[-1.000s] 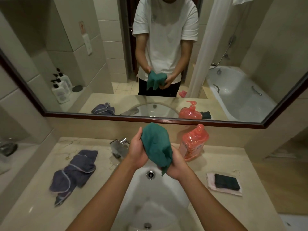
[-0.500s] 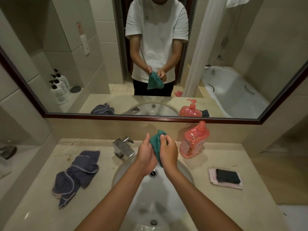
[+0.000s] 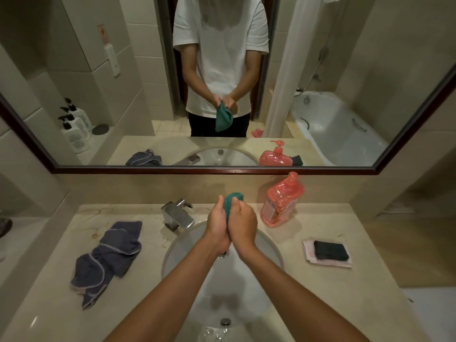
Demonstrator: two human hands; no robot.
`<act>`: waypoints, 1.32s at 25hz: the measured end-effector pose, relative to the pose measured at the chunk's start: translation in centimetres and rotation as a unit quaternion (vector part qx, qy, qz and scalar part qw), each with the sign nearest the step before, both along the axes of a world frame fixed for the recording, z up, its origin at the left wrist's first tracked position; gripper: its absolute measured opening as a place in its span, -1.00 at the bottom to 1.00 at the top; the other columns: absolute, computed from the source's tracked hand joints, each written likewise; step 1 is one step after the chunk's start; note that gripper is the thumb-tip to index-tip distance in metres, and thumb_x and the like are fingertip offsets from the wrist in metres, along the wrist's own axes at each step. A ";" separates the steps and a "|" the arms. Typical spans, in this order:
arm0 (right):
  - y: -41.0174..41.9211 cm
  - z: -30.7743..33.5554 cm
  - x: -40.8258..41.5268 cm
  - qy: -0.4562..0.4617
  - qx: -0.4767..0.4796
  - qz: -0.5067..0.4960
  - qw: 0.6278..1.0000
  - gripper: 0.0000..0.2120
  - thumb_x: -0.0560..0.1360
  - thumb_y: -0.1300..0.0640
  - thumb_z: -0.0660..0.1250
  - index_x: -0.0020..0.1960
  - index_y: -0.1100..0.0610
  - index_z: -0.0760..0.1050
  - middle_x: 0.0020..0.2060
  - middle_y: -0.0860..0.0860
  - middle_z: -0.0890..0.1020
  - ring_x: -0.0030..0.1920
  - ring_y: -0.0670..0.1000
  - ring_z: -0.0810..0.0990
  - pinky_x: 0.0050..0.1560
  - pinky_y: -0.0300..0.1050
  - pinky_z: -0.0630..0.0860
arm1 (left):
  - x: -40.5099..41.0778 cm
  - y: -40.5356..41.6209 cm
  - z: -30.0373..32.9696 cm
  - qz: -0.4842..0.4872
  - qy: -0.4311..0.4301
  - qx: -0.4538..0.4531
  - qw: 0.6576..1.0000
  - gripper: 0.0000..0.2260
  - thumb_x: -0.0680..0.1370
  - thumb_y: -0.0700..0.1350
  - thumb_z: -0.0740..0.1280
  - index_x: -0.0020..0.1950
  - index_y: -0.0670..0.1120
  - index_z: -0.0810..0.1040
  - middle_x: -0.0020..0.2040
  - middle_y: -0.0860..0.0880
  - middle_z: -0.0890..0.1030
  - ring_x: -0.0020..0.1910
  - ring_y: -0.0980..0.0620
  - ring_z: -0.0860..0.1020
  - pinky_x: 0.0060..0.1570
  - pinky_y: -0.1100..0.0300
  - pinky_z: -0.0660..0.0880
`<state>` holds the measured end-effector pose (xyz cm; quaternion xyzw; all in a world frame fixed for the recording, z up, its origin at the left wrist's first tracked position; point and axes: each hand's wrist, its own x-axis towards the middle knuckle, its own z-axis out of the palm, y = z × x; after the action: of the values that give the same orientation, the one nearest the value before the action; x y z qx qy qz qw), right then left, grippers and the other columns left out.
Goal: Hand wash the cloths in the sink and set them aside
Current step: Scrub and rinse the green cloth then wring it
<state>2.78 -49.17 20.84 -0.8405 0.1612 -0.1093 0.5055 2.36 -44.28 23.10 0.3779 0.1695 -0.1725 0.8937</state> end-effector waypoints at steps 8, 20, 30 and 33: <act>-0.9 -0.4 0.8 0.032 0.243 0.035 0.969 -0.65 0.64 0.08 0.22 -0.22 0.20 0.60 -0.28 0.12 0.68 -0.13 0.16 0.70 -0.07 0.03 0.64 | 1.4 -0.8 0.0 0.002 0.012 0.132 0.991 -0.59 0.71 0.06 0.11 0.01 -0.18 0.63 -0.12 -0.13 0.70 -0.09 -0.01 0.67 -0.08 0.16 0.56; -8.2 3.9 2.9 0.068 0.546 -0.022 0.835 -0.47 0.62 -0.18 0.25 0.25 0.28 0.55 0.09 0.25 0.64 0.18 0.22 0.61 0.23 0.15 0.56 | 1.8 3.2 -3.9 -0.015 0.003 0.340 0.940 -0.64 0.68 0.09 0.21 -0.02 -0.18 0.61 -0.33 -0.17 0.67 -0.42 -0.04 0.63 -0.38 0.09 0.62; -8.9 3.0 2.4 0.090 0.600 -0.002 0.795 -0.58 0.62 -0.14 0.25 0.09 0.21 0.60 -0.18 0.16 0.68 -0.19 0.09 0.69 -0.17 -0.01 0.65 | 2.0 1.0 -4.7 -0.019 0.016 0.419 0.908 -0.54 0.63 0.16 0.26 0.39 -0.10 0.31 0.25 0.02 0.47 0.21 -0.05 0.48 0.29 -0.12 0.48; -7.9 2.8 2.3 0.116 0.587 0.020 0.801 -0.64 0.60 -0.06 0.31 -0.08 0.20 0.71 -0.24 0.14 0.68 -0.26 0.07 0.70 -0.21 -0.05 0.64 | 1.8 -0.7 -4.5 -0.064 -0.079 0.315 0.944 -0.50 0.67 0.24 0.09 0.50 0.00 0.41 0.43 -0.01 0.50 0.41 -0.05 0.47 0.37 -0.02 0.44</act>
<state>5.08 -57.11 23.68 -0.3922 0.2350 0.1147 0.8819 4.20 -45.00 18.57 0.6623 0.1199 -0.1367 0.7268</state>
